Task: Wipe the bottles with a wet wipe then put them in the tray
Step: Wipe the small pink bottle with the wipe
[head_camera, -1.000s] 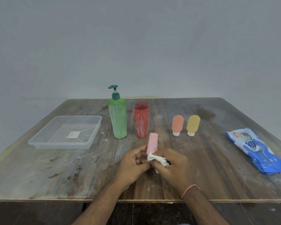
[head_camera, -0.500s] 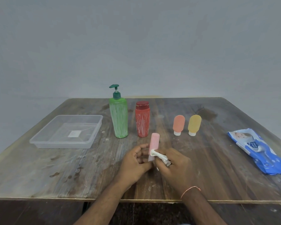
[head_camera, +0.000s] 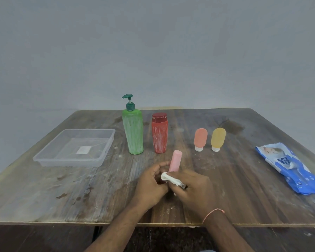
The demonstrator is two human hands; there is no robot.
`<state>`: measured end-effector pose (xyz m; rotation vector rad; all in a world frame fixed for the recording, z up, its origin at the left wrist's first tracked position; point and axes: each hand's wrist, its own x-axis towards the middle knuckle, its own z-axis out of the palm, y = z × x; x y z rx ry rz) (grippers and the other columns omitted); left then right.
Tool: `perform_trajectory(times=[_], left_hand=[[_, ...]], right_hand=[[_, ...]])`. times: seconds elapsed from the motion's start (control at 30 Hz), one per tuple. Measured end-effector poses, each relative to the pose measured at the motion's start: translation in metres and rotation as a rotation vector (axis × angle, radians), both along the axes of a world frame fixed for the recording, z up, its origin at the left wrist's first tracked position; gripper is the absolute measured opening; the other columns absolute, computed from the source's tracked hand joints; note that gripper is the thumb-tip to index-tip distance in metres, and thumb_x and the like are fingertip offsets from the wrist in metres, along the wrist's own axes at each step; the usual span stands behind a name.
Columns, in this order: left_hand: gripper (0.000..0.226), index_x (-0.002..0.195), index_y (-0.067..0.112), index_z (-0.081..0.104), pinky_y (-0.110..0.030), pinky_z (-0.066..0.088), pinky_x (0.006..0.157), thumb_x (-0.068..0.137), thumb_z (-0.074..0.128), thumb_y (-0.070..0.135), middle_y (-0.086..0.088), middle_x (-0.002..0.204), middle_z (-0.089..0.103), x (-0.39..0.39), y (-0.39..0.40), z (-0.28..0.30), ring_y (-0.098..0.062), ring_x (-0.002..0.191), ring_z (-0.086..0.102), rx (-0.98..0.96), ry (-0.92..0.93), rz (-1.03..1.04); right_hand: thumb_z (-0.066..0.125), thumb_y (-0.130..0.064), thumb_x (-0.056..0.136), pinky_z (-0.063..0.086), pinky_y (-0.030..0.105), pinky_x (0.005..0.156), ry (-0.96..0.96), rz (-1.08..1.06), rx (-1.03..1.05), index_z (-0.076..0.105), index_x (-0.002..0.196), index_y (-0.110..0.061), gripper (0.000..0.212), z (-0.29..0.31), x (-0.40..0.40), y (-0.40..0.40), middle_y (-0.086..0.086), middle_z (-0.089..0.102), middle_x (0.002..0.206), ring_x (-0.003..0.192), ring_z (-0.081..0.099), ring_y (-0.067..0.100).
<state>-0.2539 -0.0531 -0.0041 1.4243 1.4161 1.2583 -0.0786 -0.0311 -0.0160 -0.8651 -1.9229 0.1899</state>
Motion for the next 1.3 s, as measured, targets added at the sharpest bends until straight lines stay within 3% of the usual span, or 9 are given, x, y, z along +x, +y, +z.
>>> perform_trajectory(times=[0.17,0.27,0.4,0.63,0.73,0.8,0.9,1.07,1.3], left_hand=[[0.062,0.131,0.029,0.067,-0.038,0.065,0.091,0.084,0.082,-0.007,0.009,0.113,0.08,0.002,0.0,0.001,-0.016,0.1,0.078,-0.008,-0.05,-0.001],[0.066,0.126,0.037,0.068,-0.027,0.062,0.09,0.081,0.08,-0.011,0.013,0.11,0.08,0.001,-0.002,0.002,-0.008,0.103,0.077,0.015,-0.013,0.002],[0.064,0.131,0.032,0.068,-0.028,0.063,0.088,0.083,0.08,-0.01,0.014,0.115,0.079,0.002,-0.001,0.001,-0.011,0.102,0.077,0.011,-0.026,-0.008],[0.066,0.129,0.036,0.068,-0.027,0.062,0.09,0.082,0.081,-0.008,0.016,0.112,0.079,0.001,-0.001,0.002,-0.005,0.104,0.076,0.013,0.007,-0.004],[0.06,0.135,0.027,0.066,-0.029,0.063,0.086,0.086,0.082,-0.005,0.014,0.116,0.079,0.002,0.0,0.001,-0.012,0.102,0.078,-0.014,-0.077,-0.023],[0.058,0.134,0.026,0.065,-0.026,0.062,0.084,0.087,0.083,-0.002,0.014,0.116,0.079,0.002,0.001,0.001,-0.013,0.1,0.078,-0.015,-0.119,-0.006],[0.061,0.138,0.024,0.063,-0.032,0.062,0.093,0.086,0.084,0.0,0.009,0.119,0.079,-0.003,0.004,-0.001,-0.014,0.105,0.077,-0.021,-0.196,0.042],[0.065,0.14,0.024,0.062,-0.051,0.057,0.106,0.084,0.087,0.004,0.001,0.123,0.079,-0.011,0.008,-0.005,-0.024,0.113,0.075,-0.031,-0.261,0.083],[0.062,0.138,0.026,0.062,-0.052,0.056,0.107,0.086,0.085,0.002,0.002,0.121,0.079,-0.009,0.007,-0.004,-0.019,0.114,0.075,-0.026,-0.289,0.087]], right_hand=[[0.088,-0.02,0.085,0.047,0.008,0.068,0.07,-0.134,-0.046,0.083,0.104,-0.032,0.023,0.002,0.003,0.002,-0.019,0.076,0.092,0.078,0.066,-0.001],[0.082,-0.029,0.088,0.057,0.021,0.07,0.06,0.008,-0.046,0.084,0.108,-0.037,0.021,0.002,0.001,0.0,-0.021,0.077,0.096,0.083,0.071,0.0],[0.085,-0.029,0.091,0.059,0.03,0.064,0.082,-0.134,-0.02,0.083,0.113,-0.037,0.023,0.001,0.001,0.002,-0.018,0.078,0.097,0.08,0.072,0.002],[0.079,-0.037,0.093,0.059,0.027,0.068,0.03,-0.007,-0.007,0.084,0.113,-0.037,0.021,0.003,-0.001,-0.002,-0.018,0.079,0.097,0.082,0.072,0.001],[0.083,-0.04,0.093,0.055,0.039,0.06,0.154,-0.13,-0.108,0.082,0.095,-0.032,0.008,0.003,0.003,0.004,-0.012,0.07,0.08,0.071,0.067,0.01],[0.078,-0.045,0.094,0.054,0.045,0.061,0.245,-0.12,-0.189,0.076,0.082,-0.024,0.024,0.002,0.005,0.009,-0.005,0.067,0.08,0.072,0.067,0.016],[0.075,-0.03,0.096,0.06,0.035,0.072,0.336,0.025,-0.265,0.081,0.095,-0.029,0.007,0.007,0.003,0.006,-0.009,0.076,0.093,0.088,0.073,0.016],[0.074,-0.01,0.099,0.058,0.015,0.078,0.492,0.108,-0.455,0.074,0.118,-0.035,0.031,0.005,0.001,0.012,-0.022,0.078,0.107,0.1,0.074,0.004],[0.069,0.014,0.091,0.055,0.022,0.073,0.49,0.137,-0.486,0.082,0.085,-0.021,0.038,-0.004,0.006,0.023,-0.006,0.077,0.098,0.091,0.071,0.01]])
